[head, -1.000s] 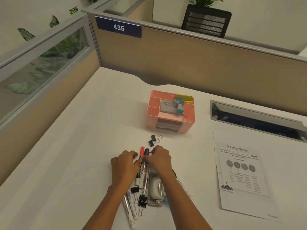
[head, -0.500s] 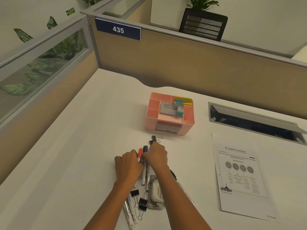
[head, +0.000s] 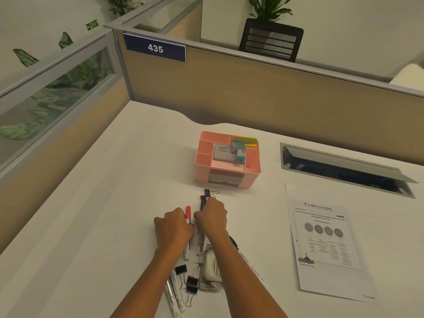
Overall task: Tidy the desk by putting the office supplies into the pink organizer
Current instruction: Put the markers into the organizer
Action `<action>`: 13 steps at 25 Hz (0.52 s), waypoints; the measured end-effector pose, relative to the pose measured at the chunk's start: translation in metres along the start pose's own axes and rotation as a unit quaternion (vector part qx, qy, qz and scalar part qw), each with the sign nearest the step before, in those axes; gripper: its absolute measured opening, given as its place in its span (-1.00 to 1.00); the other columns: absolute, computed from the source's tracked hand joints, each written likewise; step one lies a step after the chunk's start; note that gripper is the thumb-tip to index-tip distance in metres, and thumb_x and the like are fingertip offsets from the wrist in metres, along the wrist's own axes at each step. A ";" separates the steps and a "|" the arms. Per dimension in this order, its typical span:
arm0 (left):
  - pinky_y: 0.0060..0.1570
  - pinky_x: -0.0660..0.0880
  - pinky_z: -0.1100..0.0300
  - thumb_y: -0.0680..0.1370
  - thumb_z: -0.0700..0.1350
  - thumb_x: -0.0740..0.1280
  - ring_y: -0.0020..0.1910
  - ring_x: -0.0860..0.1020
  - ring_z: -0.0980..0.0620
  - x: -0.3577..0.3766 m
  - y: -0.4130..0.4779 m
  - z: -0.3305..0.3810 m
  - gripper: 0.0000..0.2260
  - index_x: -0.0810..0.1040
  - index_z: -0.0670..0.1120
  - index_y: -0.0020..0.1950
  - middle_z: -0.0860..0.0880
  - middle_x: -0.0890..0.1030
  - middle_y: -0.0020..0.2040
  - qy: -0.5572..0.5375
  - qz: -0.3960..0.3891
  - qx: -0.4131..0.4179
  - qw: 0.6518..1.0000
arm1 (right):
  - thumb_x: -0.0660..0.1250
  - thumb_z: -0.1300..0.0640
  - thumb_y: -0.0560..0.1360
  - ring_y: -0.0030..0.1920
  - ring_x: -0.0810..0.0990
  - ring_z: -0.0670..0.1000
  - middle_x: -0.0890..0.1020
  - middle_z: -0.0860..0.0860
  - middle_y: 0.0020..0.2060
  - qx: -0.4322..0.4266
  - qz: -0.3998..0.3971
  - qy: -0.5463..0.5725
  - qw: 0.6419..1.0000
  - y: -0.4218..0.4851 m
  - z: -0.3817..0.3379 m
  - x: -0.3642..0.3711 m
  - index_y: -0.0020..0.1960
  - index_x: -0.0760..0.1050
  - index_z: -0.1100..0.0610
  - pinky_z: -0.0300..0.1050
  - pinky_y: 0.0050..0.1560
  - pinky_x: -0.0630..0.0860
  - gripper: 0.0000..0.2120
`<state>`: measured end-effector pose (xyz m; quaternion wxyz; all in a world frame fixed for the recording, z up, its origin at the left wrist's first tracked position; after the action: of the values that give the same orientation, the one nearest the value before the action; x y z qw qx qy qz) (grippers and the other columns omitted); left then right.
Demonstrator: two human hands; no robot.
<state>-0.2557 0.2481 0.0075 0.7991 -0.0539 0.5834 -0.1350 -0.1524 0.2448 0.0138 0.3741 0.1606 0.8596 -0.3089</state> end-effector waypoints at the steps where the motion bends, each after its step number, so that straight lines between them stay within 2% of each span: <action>1: -0.08 0.28 0.15 0.48 0.04 0.35 -0.18 0.52 0.00 0.000 0.000 0.000 -0.81 0.49 -0.04 -0.03 0.02 0.59 -0.13 -0.001 0.002 -0.003 1.000 | 0.39 0.22 0.41 -0.12 0.57 0.11 0.53 0.07 -0.15 0.012 -0.005 0.037 0.999 0.003 0.005 -0.002 -0.05 0.47 0.18 -0.20 -0.25 0.45 -0.85; 3: -0.09 0.26 0.15 0.48 0.03 0.36 -0.21 0.49 0.00 0.000 0.000 0.000 -0.82 0.50 -0.04 -0.04 0.03 0.56 -0.17 -0.004 0.001 -0.012 1.000 | 0.47 0.19 0.36 -0.13 0.62 0.13 0.60 0.08 -0.17 0.052 -0.008 0.146 0.988 0.008 0.017 -0.009 -0.02 0.57 0.19 -0.06 -0.12 0.59 -0.78; 5: -0.08 0.26 0.14 0.48 0.03 0.37 -0.23 0.46 0.00 -0.001 0.000 0.000 -0.82 0.51 -0.04 -0.05 0.03 0.55 -0.19 -0.007 0.001 -0.019 1.000 | 0.50 0.20 0.36 -0.12 0.68 0.14 0.66 0.11 -0.17 0.086 0.003 0.258 0.962 0.009 0.029 -0.020 0.05 0.59 0.21 0.08 -0.01 0.63 -0.73; 7: -0.07 0.27 0.14 0.47 0.05 0.37 -0.21 0.48 0.01 -0.001 0.000 0.001 -0.81 0.51 -0.04 -0.06 0.01 0.60 -0.15 -0.013 0.002 -0.025 1.000 | 0.47 0.25 0.41 -0.14 0.70 0.13 0.65 0.06 -0.23 0.094 0.005 0.333 0.938 0.007 0.037 -0.035 0.10 0.56 0.23 0.09 0.01 0.63 -0.72; 11: -0.03 0.32 0.13 0.47 0.07 0.39 -0.16 0.52 0.00 -0.001 -0.001 0.004 -0.77 0.52 -0.06 -0.03 -0.01 0.62 -0.09 -0.029 0.002 -0.029 0.999 | 0.46 0.23 0.43 -0.09 0.69 0.12 0.69 0.09 -0.12 0.028 0.035 0.356 0.933 -0.007 0.042 -0.091 0.15 0.55 0.21 0.06 0.03 0.63 -0.69; 13: 0.01 0.35 0.10 0.46 0.07 0.39 -0.10 0.56 -0.03 -0.003 0.000 0.004 -0.77 0.53 -0.06 -0.02 -0.02 0.62 -0.07 -0.034 0.003 -0.034 0.999 | 0.46 0.18 0.44 -0.09 0.67 0.02 0.66 0.00 -0.08 -0.032 0.072 0.356 0.931 -0.013 0.036 -0.133 0.15 0.55 0.17 -0.04 0.00 0.62 -0.70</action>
<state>-0.2524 0.2485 0.0114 0.8167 -0.0833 0.5602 -0.1106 -0.0501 0.2052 0.0987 0.0702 0.3096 0.9317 -0.1764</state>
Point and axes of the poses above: each hand's wrist, its own y-axis towards the middle knuckle, its own x-axis out of the palm, z = x × y, the point moved 1 cm from there along y, towards the middle knuckle
